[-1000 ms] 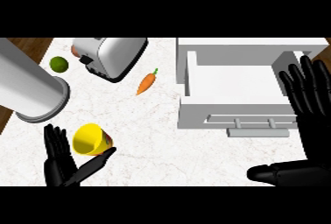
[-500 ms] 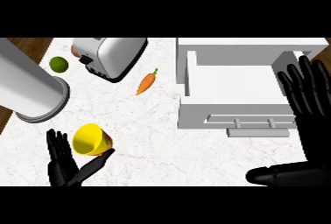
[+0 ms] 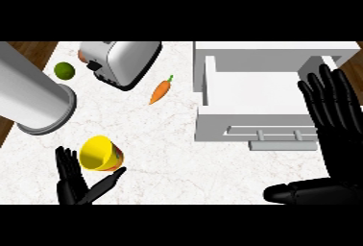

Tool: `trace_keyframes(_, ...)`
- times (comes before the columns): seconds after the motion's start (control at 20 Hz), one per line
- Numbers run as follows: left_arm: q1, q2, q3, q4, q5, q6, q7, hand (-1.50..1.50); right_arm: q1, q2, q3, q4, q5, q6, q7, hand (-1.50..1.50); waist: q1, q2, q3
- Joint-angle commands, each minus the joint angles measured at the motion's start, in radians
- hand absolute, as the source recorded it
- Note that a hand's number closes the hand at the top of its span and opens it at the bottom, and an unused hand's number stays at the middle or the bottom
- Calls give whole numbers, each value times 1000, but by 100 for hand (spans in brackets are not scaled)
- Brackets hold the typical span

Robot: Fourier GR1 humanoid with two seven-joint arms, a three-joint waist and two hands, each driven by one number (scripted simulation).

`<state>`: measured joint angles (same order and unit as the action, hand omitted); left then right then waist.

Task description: Pick up the cup, place it into the drawer and close the drawer

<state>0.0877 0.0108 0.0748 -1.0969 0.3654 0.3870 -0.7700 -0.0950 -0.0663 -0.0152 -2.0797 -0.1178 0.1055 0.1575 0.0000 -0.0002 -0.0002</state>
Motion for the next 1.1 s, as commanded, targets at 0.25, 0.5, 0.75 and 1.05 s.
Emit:
trace_keyframes(0.25,-57,11,46,111,13,-88,-73,-150,40,50,58,47,57,-11,-83,-150,1,0,0)
trace_keyframes(0.5,-106,1,59,142,41,-123,-68,-150,-32,-4,-40,95,-23,24,-75,-150,1,0,0)
trace_keyframes(0.75,-155,17,100,246,66,-176,-104,-150,-2,-16,-26,-15,-39,22,27,-150,-1,0,0)
trace_keyframes(1.05,-241,26,122,367,110,-339,-157,-150,-25,-28,-50,-4,-44,18,28,-150,-3,1,0)
